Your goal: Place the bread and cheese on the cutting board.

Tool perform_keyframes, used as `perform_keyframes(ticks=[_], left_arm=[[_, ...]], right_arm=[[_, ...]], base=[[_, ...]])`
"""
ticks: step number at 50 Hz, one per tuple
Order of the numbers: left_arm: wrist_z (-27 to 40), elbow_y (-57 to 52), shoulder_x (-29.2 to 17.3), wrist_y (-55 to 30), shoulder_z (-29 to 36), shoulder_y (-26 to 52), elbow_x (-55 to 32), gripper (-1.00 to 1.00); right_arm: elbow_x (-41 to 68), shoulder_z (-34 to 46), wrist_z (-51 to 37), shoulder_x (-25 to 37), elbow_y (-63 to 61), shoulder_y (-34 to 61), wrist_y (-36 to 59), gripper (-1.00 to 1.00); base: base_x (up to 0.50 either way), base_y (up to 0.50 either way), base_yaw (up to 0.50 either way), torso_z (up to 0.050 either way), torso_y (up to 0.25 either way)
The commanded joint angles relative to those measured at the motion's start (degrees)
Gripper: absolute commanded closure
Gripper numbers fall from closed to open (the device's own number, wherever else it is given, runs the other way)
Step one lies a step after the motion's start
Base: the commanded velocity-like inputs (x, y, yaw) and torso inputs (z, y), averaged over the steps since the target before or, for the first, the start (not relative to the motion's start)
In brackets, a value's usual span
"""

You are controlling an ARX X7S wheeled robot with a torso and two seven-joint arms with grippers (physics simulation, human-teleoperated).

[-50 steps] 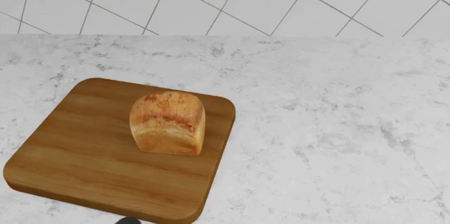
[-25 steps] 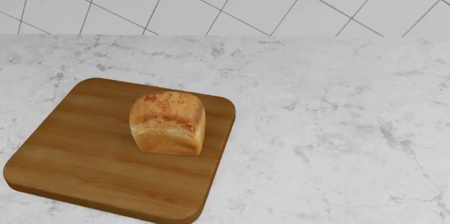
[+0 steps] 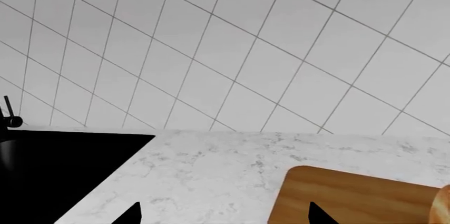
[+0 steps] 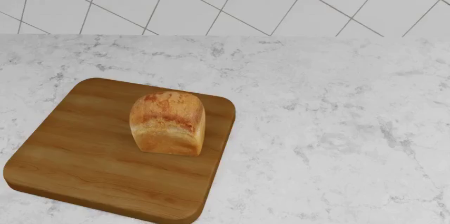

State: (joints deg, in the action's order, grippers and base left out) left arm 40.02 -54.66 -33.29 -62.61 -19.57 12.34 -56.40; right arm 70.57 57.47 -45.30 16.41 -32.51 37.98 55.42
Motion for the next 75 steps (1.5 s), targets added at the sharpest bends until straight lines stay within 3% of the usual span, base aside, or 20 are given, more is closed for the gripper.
perform_keyframes(ticks=[1, 14, 49, 75], left_arm=[[0.51, 0.10, -0.28, 0.23, 0.70, 0.21, -0.33, -1.00], [0.92, 0.36, -0.70, 0.65, 1.15, 0.15, -0.46, -1.00], [0.91, 1.01, -1.89, 2.93, 0.47, -1.45, -0.32, -1.00], [1.96, 1.23, -2.64, 3.26, 0.71, -1.36, -1.34, -1.00]], right_arm=[[3.46, -1.67, -4.62, 0.44, -2.86, 2.52, 2.00, 1.00], [6.63, -5.46, -7.86, 1.37, -4.44, 5.43, 1.33, 1.00], [2.48, -12.10, 4.37, 3.06, 16.04, 14.12, -4.29, 1.00], [-1.19, -9.19, 7.55, 4.16, 18.86, 7.36, -8.02, 1.00]], base=[[0.00, 0.00, 0.00, 0.000, 0.000], [0.00, 0.00, 0.00, 0.000, 0.000], [0.00, 0.00, 0.00, 0.000, 0.000], [0.00, 0.00, 0.00, 0.000, 0.000]])
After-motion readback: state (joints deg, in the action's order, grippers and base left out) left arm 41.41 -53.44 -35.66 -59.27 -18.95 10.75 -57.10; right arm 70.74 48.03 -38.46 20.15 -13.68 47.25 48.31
